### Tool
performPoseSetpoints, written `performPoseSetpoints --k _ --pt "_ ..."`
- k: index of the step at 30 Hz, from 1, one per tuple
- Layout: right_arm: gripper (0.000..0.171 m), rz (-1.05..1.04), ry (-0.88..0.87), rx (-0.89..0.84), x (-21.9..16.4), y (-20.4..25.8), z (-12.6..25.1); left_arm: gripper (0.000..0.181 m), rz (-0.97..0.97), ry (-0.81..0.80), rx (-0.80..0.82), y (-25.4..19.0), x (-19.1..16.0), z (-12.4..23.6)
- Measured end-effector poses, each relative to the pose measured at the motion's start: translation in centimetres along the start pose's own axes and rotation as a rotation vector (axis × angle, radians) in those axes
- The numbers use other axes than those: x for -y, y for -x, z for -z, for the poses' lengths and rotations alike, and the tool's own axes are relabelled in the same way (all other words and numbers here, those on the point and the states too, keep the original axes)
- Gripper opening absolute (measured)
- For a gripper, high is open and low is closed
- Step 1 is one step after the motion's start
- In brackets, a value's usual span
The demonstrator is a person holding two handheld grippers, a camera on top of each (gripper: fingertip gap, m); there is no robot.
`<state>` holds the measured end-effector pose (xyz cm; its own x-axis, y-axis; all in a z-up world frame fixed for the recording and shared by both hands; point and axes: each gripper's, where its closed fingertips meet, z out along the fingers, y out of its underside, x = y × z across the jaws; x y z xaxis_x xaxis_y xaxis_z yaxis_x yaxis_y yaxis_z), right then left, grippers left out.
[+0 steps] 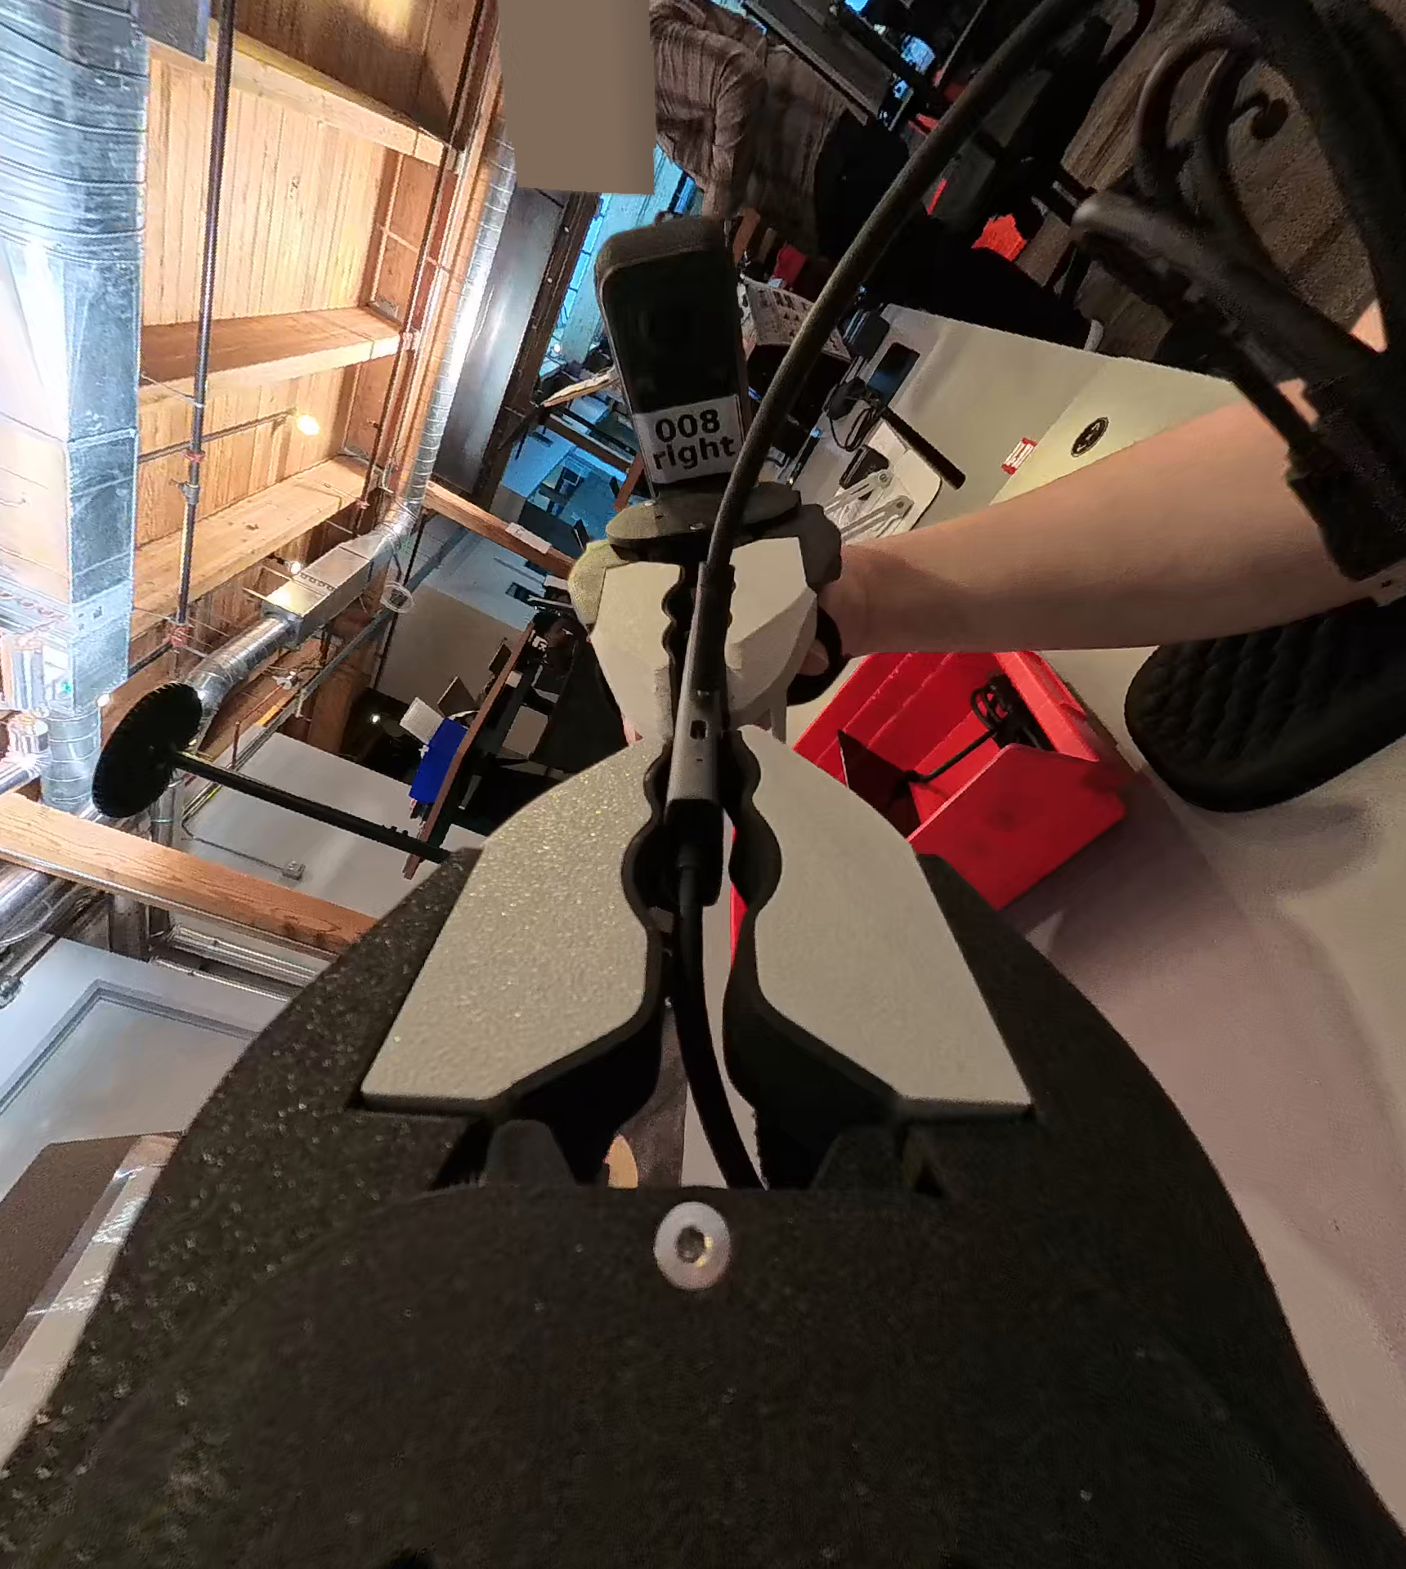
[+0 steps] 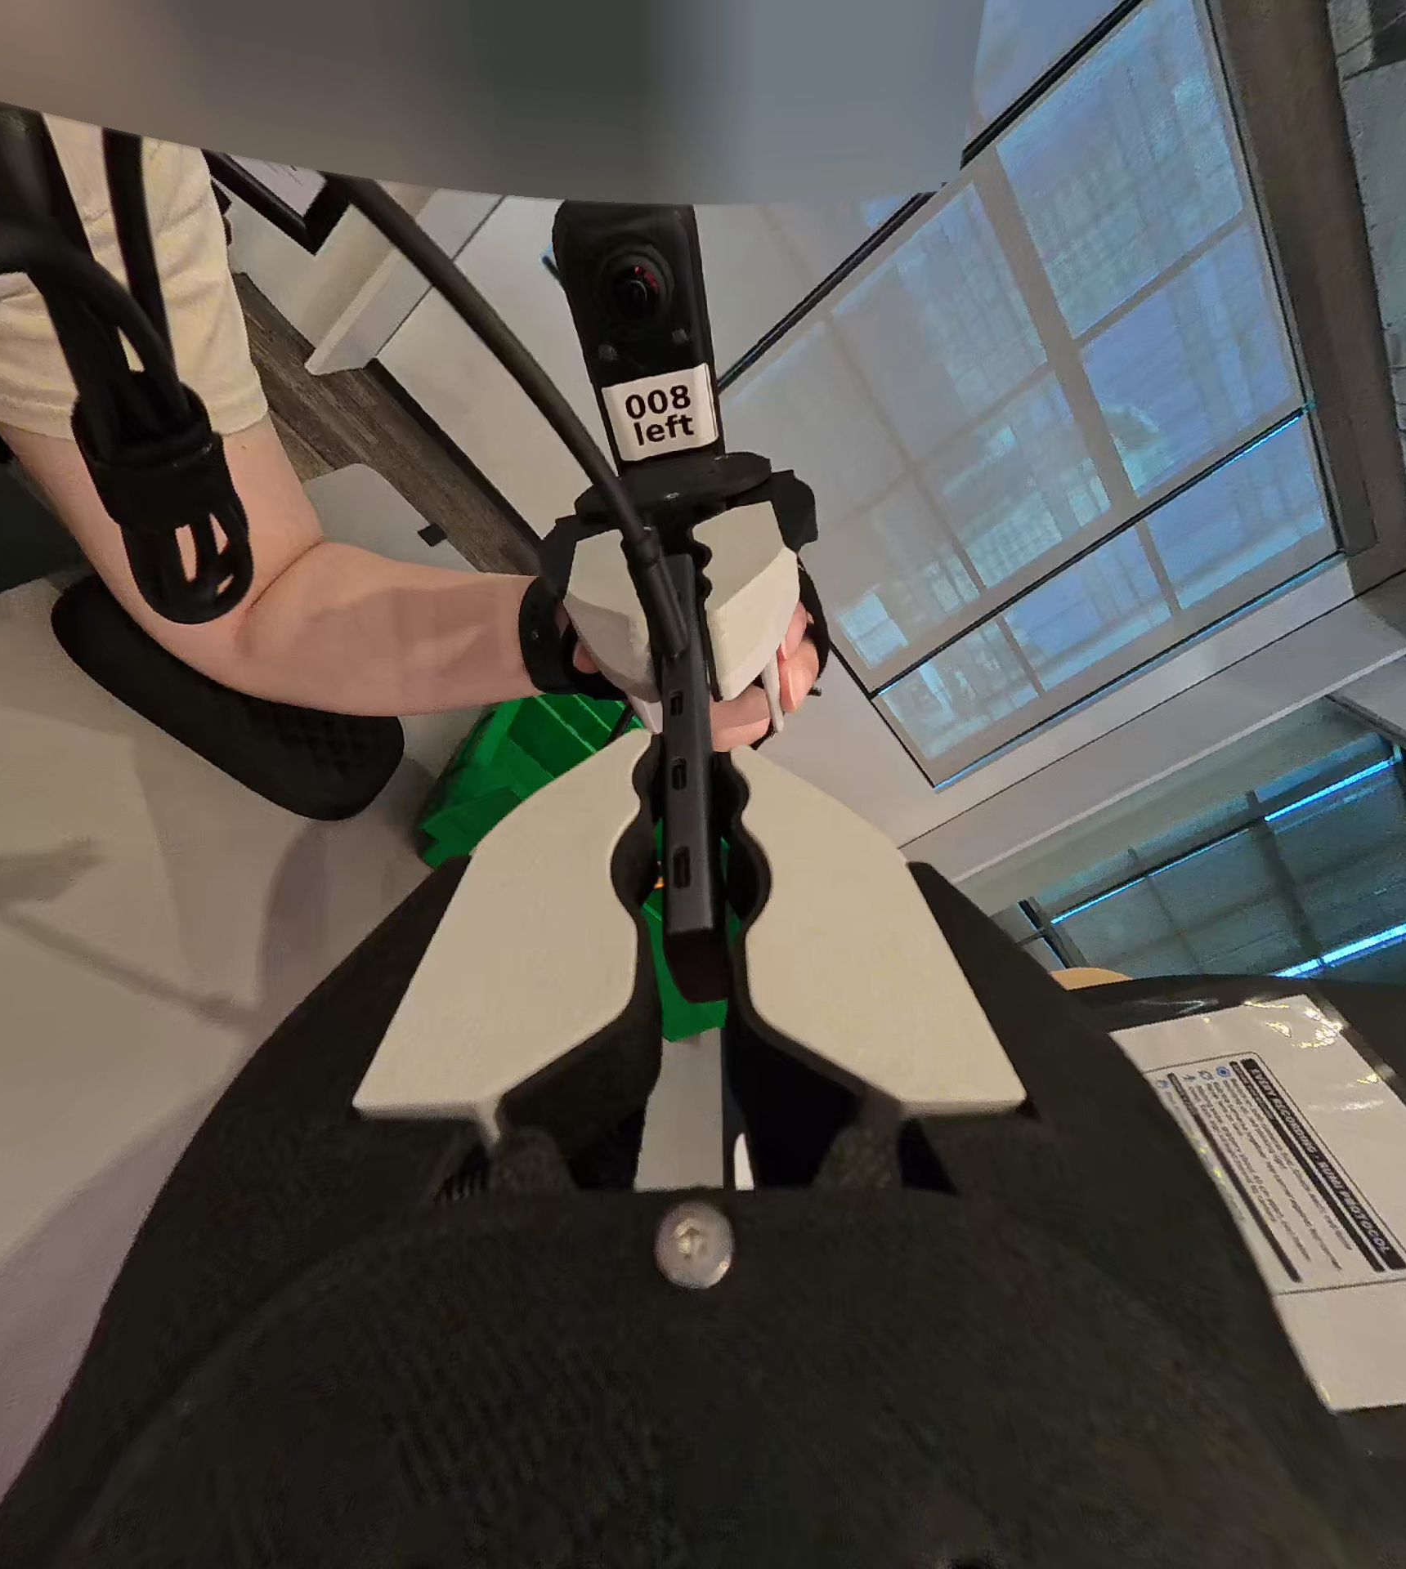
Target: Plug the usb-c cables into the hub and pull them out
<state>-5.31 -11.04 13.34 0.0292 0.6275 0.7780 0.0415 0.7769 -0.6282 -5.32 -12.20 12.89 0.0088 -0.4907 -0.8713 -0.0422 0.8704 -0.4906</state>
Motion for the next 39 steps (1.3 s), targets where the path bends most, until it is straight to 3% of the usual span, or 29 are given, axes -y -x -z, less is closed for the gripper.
performPoseSetpoints --k 16,25,30,33,36,39 --pt "0.016 -0.042 -0.005 -0.041 -0.7 -0.9 0.6 0.01 -0.049 0.106 0.038 0.7 -1.2 -0.8" --pt "0.031 -0.014 0.147 -0.341 -4.1 -5.3 2.5 0.01 -0.144 0.326 0.232 3.5 -5.1 -0.8" --pt "0.035 -0.09 0.234 -0.739 -4.4 -10.7 7.0 0.01 -0.187 0.5 0.514 8.0 -7.7 2.1" --pt "0.031 -0.219 0.204 -0.98 -1.1 -12.7 9.8 0.01 -0.232 0.597 0.63 9.7 -8.6 3.7" --pt "0.024 -0.292 0.03 -0.9 3.4 -11.4 8.0 0.01 -0.292 0.651 0.662 10.1 -9.2 4.3" --pt "0.033 -0.368 0.086 -0.871 2.4 -10.9 5.7 0.01 -0.319 0.7 0.69 10.3 -9.7 4.4"
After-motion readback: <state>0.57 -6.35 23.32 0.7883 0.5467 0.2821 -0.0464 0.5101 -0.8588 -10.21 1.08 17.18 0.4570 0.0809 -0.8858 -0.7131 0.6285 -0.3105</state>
